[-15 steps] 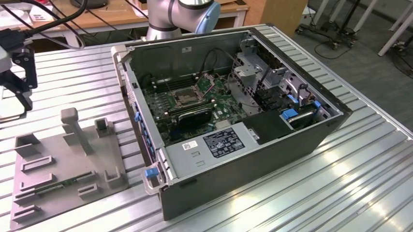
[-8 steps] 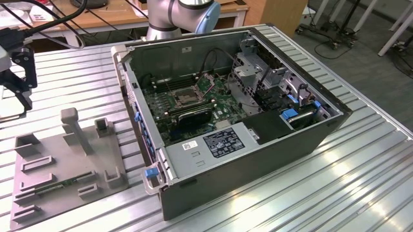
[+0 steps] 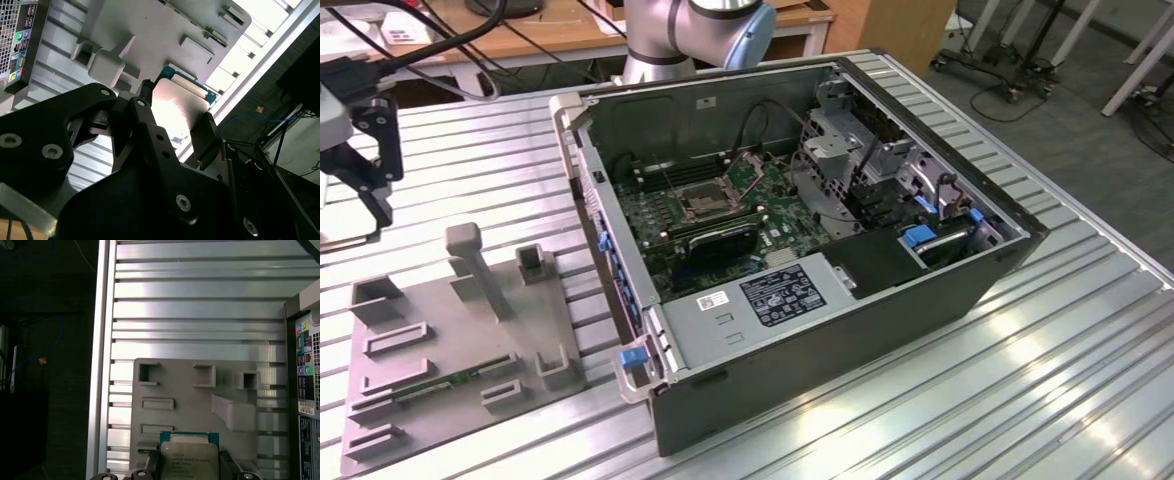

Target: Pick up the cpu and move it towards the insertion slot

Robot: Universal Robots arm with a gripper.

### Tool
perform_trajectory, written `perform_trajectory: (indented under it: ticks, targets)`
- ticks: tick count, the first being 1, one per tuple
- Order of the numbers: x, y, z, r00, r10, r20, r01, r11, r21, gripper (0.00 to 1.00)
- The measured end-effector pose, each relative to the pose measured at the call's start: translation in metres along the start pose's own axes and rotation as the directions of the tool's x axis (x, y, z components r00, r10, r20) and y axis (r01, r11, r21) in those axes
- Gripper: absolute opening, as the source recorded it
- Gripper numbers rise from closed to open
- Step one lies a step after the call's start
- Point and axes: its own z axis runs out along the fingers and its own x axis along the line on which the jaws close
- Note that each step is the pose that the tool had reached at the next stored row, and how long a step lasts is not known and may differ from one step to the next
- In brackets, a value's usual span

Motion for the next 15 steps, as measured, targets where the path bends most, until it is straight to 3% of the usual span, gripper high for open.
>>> perform_trajectory:
  ticks: [15]
  targets:
    - [-0.0109,-0.0002,0.0,1.0,0.0,0.0,0.0,1.0,0.0,0.55]
